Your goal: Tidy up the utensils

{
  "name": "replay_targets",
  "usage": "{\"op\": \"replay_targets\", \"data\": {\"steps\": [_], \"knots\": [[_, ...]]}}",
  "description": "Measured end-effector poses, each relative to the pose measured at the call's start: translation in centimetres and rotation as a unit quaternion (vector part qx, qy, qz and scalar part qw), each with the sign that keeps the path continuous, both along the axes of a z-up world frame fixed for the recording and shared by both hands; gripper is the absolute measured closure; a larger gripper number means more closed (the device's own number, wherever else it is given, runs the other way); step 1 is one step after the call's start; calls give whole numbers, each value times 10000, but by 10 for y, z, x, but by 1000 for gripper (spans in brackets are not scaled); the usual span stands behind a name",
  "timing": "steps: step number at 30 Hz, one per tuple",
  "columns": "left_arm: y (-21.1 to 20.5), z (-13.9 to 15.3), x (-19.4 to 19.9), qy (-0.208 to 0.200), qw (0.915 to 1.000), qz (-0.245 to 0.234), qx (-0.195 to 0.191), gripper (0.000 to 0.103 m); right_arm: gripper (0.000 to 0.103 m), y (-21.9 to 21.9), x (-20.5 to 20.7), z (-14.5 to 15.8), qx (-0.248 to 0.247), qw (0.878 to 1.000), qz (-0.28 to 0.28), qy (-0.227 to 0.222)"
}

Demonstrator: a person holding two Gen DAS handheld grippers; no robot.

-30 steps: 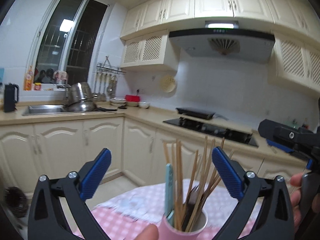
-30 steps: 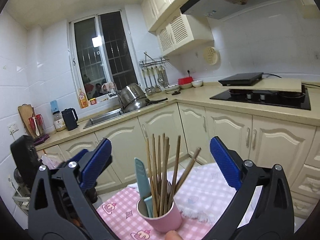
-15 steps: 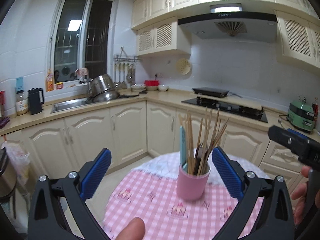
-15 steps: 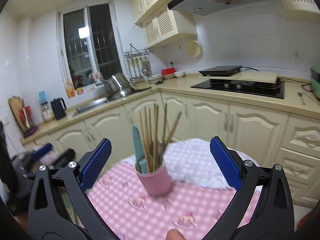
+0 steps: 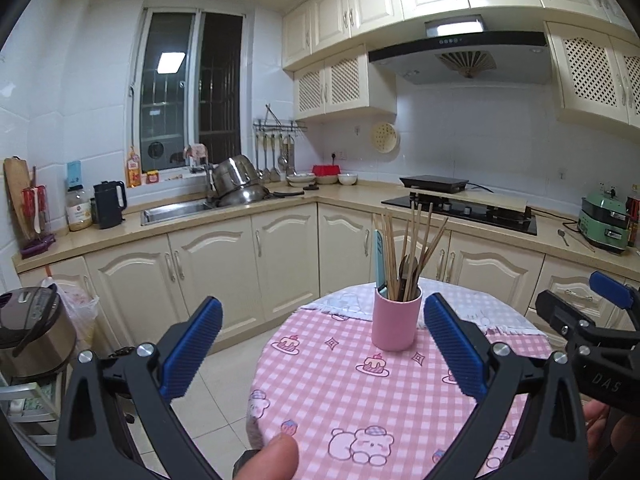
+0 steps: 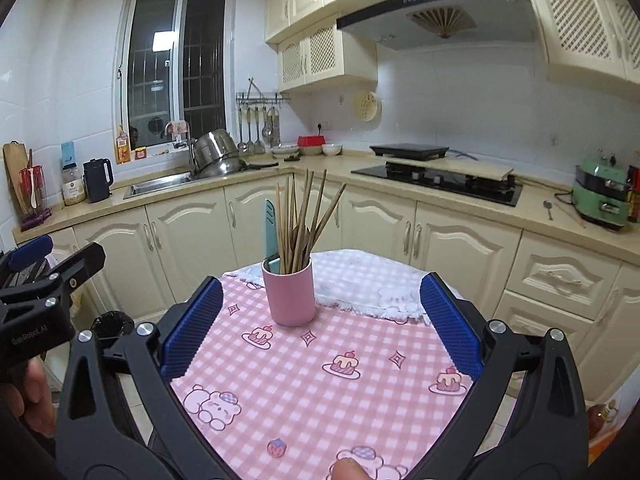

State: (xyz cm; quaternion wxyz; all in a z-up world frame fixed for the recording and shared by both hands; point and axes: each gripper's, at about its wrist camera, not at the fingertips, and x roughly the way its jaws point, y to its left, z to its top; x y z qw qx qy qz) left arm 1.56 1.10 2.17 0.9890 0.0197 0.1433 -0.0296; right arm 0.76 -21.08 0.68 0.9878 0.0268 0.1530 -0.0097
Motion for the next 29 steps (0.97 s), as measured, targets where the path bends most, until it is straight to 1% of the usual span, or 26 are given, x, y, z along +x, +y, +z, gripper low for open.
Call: {"op": "replay_targets", "data": {"steps": [5, 11, 15, 19, 29], "knots": [[2, 3, -24, -134, 9999, 35, -49, 4, 6, 11, -16, 4, -72, 9998, 55, -169], [2, 2, -34, -195, 9997, 138, -4, 4, 6, 9, -21, 0, 71, 9998, 46, -179], [3, 1, -32, -176, 9998, 36, -115, 4, 6, 8, -19, -3, 69, 9999, 51, -129], [3, 0, -30, -141, 9997, 34, -217, 4, 6, 6, -17, -7, 157, 9998, 64, -76], [-1, -5, -19, 62, 9996, 162, -211, 4, 6, 2, -18, -9, 202, 9998, 41, -70]]}}
